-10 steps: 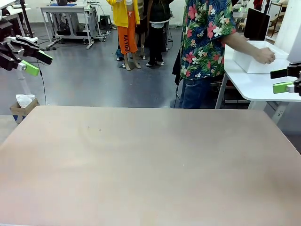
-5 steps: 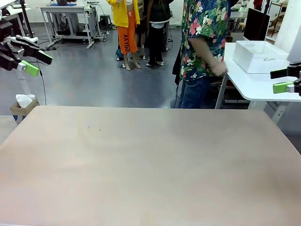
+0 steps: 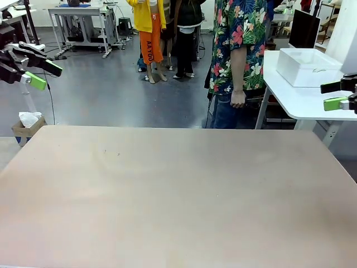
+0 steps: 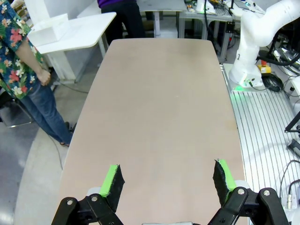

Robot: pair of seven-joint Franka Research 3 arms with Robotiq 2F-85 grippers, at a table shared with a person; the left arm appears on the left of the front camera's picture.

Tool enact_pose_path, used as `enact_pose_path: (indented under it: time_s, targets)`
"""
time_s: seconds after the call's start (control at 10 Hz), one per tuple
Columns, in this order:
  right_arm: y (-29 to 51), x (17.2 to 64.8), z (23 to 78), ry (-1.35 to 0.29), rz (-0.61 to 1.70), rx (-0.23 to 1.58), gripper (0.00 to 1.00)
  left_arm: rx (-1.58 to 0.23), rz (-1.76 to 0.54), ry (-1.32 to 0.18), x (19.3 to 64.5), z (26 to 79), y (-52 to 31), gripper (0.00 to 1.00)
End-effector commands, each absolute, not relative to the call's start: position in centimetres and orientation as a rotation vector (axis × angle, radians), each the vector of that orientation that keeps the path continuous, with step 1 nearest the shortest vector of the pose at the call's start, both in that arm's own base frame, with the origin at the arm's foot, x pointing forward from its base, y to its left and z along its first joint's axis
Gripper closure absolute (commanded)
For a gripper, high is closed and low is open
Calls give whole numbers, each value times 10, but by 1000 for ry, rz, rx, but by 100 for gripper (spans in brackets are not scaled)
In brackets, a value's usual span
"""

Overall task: Stack the cups and store them in the basket.
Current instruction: Place the stack of Reusable plastic cups into the Pantry Basket.

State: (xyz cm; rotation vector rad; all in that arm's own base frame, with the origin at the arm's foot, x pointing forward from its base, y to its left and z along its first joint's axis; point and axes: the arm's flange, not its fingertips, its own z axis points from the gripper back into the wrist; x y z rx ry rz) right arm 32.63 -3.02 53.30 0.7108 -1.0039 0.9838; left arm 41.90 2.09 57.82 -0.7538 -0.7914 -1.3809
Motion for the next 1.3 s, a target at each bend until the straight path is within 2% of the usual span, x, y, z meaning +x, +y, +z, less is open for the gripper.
enact_pose_path:
  time_s: [0.0,1.2]
  targets:
    - [-29,329,534,-1034,992,714,0,-745,-1370,-783,417,581,19,0]
    - [-29,329,534,-1034,992,714,0,-745,-1370,-783,417,581,19,0]
